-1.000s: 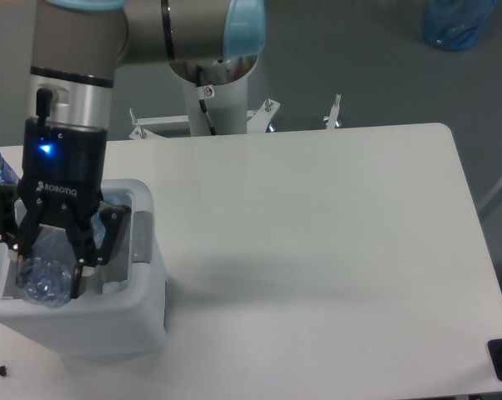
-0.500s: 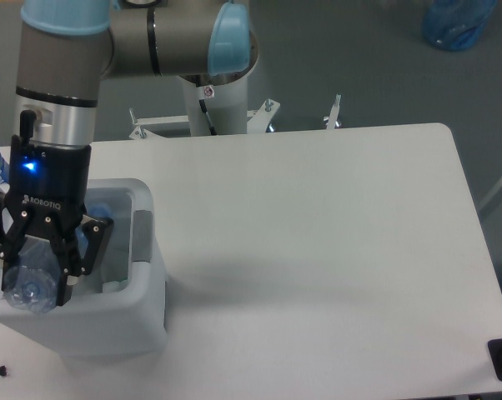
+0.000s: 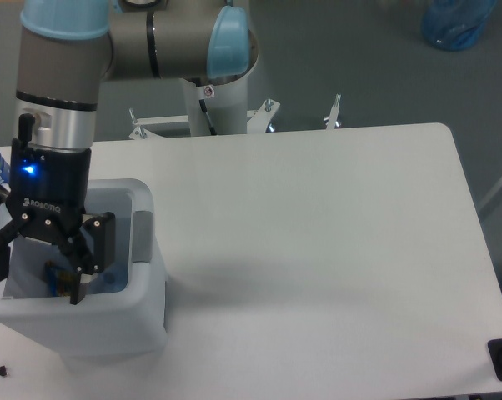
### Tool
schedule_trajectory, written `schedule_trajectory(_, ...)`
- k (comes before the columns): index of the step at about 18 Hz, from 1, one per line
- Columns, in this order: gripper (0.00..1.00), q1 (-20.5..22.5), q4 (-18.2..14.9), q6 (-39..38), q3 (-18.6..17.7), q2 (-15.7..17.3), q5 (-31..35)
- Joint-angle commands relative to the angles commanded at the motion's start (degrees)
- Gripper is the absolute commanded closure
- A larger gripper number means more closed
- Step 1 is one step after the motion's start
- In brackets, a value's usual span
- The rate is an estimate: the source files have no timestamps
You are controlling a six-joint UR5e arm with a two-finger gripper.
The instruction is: Place the trash in the trash can
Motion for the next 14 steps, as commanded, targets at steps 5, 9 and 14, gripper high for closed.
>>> schedule_trajectory(5, 0.0, 7.1, -0.4, 6.2, -1.2, 0.0, 8.7)
schedule_trajectory(9, 0.0, 11.3, -0.4, 14.8, -5.2, 0.0, 16.8)
schedule_trajectory(14, 0.0, 16.3, -5.5, 27.0, -8.2, 3.2, 18.9)
